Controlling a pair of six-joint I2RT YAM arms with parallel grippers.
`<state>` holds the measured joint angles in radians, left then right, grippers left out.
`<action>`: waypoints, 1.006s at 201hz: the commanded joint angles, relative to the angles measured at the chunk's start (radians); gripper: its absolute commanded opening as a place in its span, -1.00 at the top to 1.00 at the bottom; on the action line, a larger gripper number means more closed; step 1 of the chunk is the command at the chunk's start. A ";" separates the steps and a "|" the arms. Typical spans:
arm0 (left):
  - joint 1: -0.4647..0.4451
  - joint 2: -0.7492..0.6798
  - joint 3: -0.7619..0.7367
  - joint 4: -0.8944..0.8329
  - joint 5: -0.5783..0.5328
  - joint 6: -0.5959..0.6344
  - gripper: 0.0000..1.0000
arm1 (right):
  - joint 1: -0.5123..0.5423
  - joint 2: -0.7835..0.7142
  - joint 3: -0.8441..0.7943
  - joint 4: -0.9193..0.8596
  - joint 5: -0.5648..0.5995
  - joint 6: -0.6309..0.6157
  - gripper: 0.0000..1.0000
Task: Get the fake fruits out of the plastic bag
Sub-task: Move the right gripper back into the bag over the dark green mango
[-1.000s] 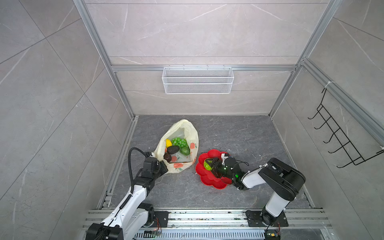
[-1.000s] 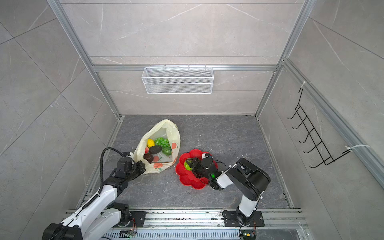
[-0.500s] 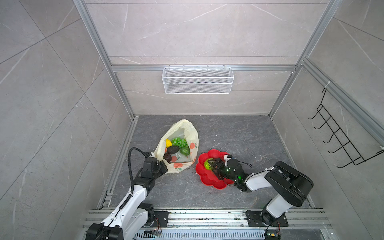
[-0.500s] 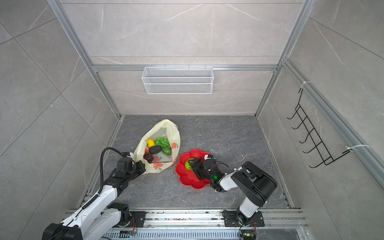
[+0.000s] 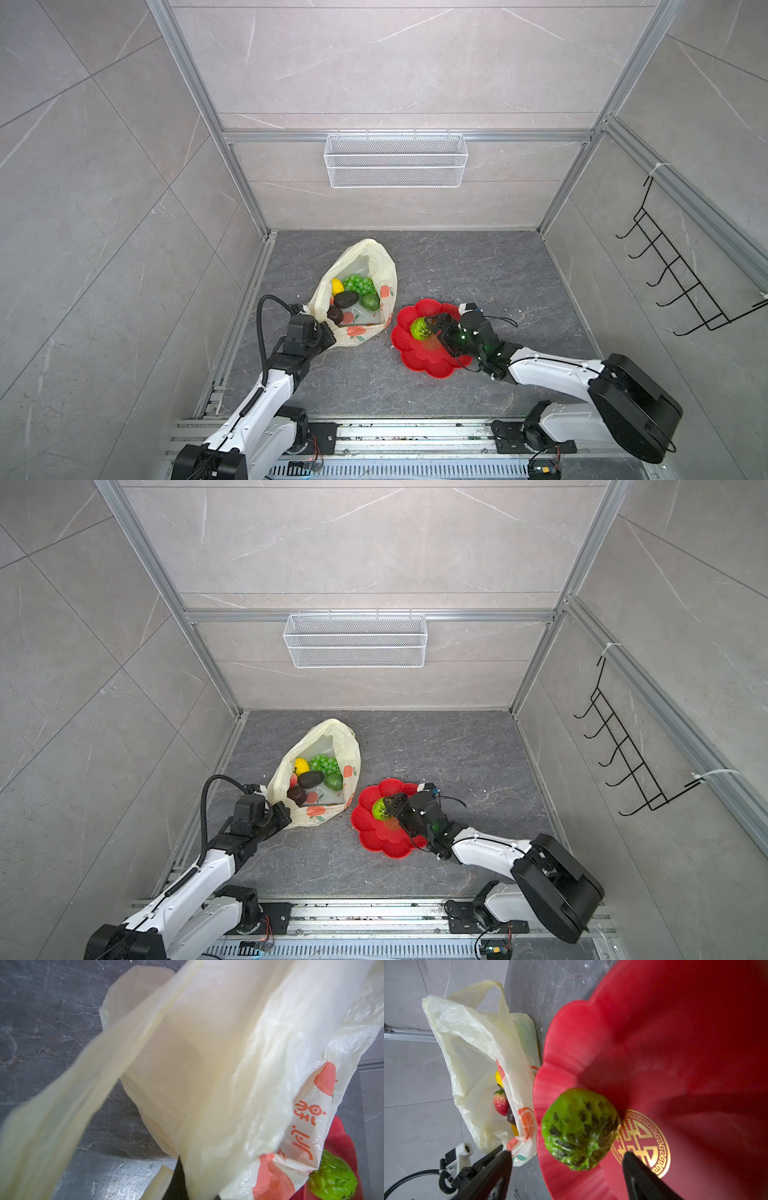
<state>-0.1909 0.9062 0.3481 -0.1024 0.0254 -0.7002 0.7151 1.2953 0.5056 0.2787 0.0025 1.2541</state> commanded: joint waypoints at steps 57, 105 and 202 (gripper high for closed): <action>0.010 0.016 0.038 -0.100 -0.077 -0.069 1.00 | 0.141 0.211 0.569 -0.457 0.180 -0.757 -0.62; 0.063 -0.022 0.030 -0.140 -0.070 -0.094 1.00 | 0.150 0.437 0.832 -0.536 0.050 -1.053 -0.61; 0.146 0.034 0.020 -0.053 0.030 -0.056 1.00 | 0.193 0.847 1.327 -0.858 0.028 -1.343 -0.50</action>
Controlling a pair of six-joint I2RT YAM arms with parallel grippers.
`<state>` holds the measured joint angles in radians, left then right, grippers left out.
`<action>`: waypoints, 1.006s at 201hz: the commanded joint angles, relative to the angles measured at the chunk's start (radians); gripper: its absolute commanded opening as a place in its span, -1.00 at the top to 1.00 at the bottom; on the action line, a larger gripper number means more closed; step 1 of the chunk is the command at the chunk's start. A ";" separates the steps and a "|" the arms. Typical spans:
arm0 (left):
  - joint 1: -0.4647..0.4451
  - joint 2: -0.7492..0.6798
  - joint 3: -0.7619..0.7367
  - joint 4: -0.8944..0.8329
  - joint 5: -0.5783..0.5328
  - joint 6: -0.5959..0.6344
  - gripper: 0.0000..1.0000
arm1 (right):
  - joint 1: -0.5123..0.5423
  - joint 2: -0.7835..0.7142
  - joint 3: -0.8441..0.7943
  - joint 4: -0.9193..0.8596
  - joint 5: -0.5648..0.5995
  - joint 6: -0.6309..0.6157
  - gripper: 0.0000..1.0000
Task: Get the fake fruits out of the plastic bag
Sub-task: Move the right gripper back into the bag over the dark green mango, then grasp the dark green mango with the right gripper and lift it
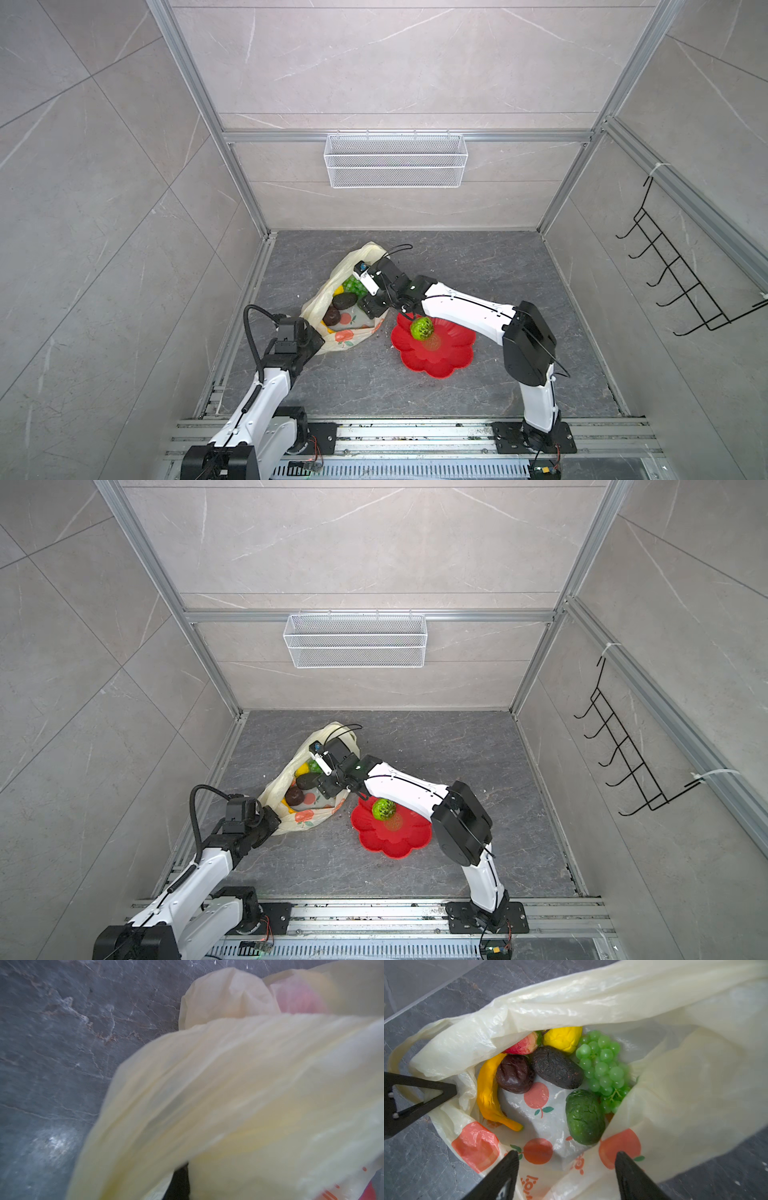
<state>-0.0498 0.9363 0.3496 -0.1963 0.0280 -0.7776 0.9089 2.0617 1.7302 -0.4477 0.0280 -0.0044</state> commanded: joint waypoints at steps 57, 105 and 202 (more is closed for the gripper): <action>0.005 -0.020 0.003 0.053 0.027 0.021 1.00 | -0.014 0.296 0.378 -0.328 0.046 -0.135 -0.23; 0.004 -0.022 0.000 0.061 0.033 0.024 1.00 | -0.017 0.371 0.479 -0.389 0.058 -0.143 -0.13; 0.005 -0.028 -0.003 0.066 0.037 0.028 1.00 | -0.020 0.493 0.636 -0.482 0.092 -0.152 -0.05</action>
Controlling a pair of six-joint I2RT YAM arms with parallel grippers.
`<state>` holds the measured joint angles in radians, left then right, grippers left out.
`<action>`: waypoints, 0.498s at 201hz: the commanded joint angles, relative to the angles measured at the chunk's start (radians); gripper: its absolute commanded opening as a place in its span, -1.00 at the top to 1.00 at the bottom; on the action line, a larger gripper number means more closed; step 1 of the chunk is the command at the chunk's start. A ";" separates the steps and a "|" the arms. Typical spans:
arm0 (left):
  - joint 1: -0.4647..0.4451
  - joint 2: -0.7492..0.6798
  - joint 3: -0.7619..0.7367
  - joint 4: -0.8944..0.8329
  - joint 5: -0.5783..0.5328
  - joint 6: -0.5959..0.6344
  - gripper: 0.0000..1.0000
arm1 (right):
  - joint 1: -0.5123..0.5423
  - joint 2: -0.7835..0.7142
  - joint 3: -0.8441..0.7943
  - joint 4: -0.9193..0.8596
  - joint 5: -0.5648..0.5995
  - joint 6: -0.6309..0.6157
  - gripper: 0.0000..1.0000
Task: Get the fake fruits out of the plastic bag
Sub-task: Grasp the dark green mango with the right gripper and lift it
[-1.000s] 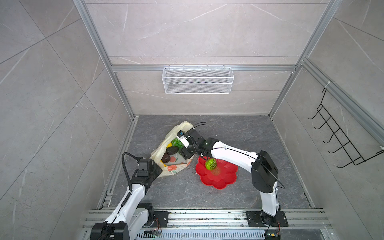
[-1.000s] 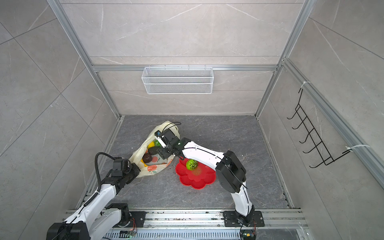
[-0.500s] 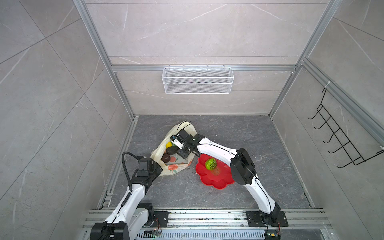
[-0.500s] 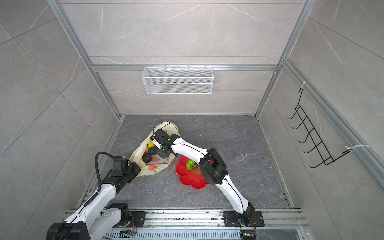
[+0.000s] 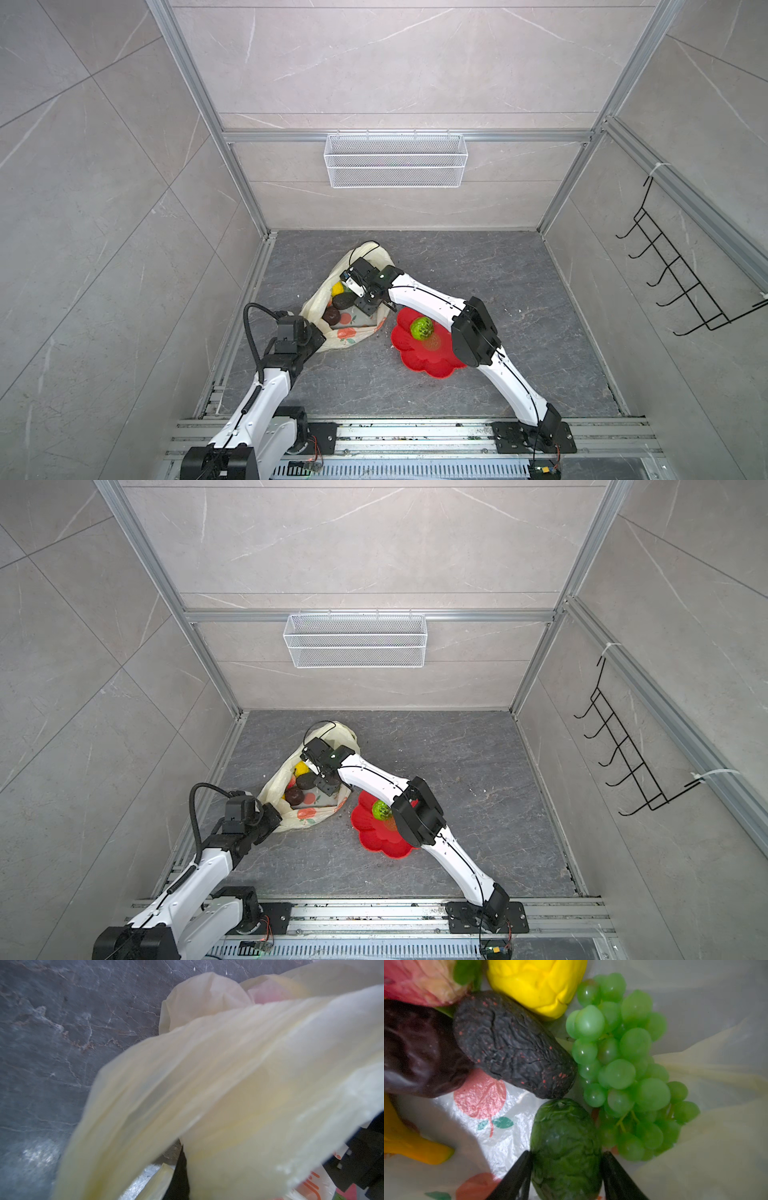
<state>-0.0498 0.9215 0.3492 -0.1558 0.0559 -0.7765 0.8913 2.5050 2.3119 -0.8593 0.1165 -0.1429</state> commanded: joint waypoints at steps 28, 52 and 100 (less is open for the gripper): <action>0.004 -0.013 -0.003 0.025 0.009 0.027 1.00 | -0.002 0.082 0.101 -0.098 -0.015 -0.015 -0.14; 0.005 -0.019 -0.004 0.024 0.007 0.027 1.00 | 0.000 0.106 0.130 -0.124 -0.017 -0.019 -0.30; 0.005 -0.022 -0.006 0.024 0.004 0.026 1.00 | 0.000 0.122 0.164 -0.140 -0.025 -0.020 -0.18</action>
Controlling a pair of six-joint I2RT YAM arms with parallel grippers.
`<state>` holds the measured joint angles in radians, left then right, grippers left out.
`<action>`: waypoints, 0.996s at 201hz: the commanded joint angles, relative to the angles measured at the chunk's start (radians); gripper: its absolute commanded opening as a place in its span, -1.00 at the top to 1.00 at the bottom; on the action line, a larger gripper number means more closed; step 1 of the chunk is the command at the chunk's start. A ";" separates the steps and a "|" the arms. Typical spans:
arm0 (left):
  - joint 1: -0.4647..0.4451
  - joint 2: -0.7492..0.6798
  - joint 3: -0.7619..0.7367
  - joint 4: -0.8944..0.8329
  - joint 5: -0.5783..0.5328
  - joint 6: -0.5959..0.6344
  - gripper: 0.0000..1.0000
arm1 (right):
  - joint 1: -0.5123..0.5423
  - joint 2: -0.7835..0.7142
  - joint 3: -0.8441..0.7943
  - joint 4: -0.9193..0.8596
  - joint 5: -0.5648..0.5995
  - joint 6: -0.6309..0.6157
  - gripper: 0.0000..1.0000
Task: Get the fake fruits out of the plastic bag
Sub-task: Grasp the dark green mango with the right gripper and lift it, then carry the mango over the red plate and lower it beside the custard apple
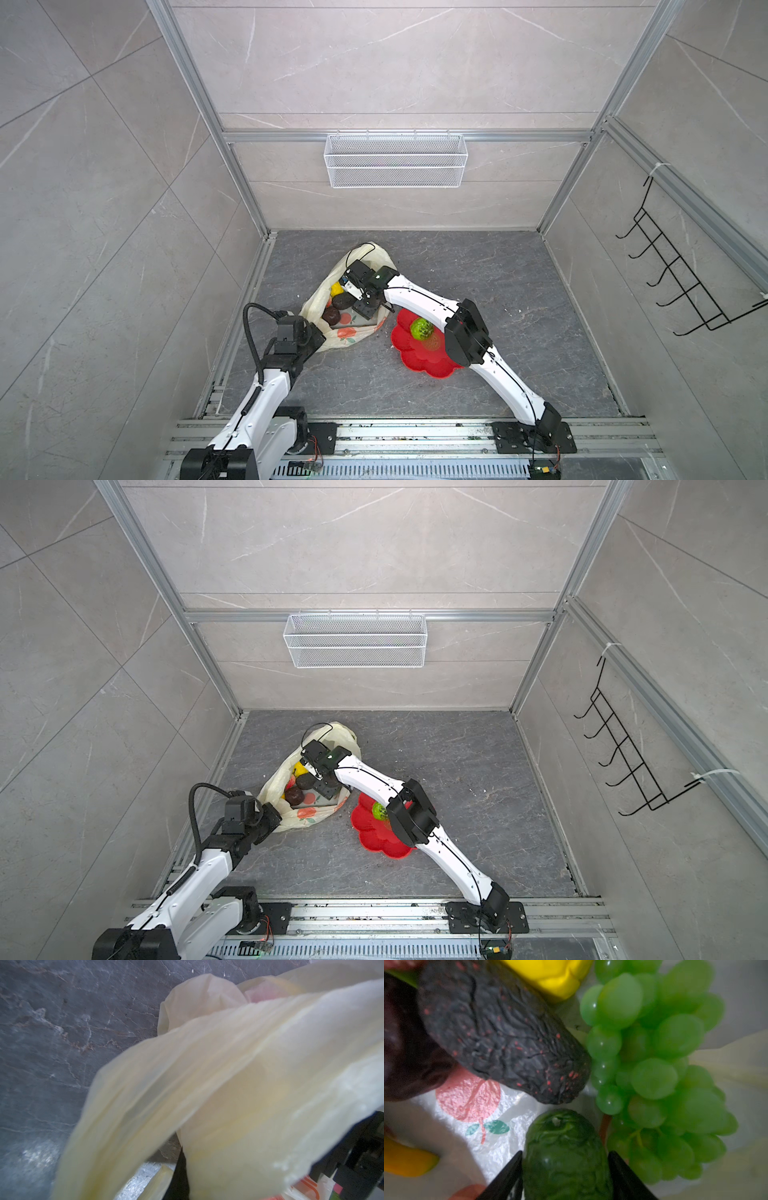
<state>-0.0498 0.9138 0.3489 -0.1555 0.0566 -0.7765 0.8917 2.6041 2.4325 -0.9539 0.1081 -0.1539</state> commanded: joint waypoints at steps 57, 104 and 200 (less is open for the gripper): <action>0.005 0.013 0.002 0.039 0.020 0.035 1.00 | 0.006 -0.028 0.060 -0.049 -0.057 0.002 0.04; 0.004 0.070 0.022 0.068 0.072 0.063 1.00 | 0.013 -0.173 -0.035 0.006 -0.091 0.032 0.08; 0.005 0.083 0.027 0.081 0.108 0.082 1.00 | -0.007 -0.757 -0.667 0.163 -0.065 0.109 0.05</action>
<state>-0.0494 1.0023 0.3492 -0.1020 0.1421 -0.7254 0.8989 1.9770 1.8885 -0.8253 0.0357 -0.0803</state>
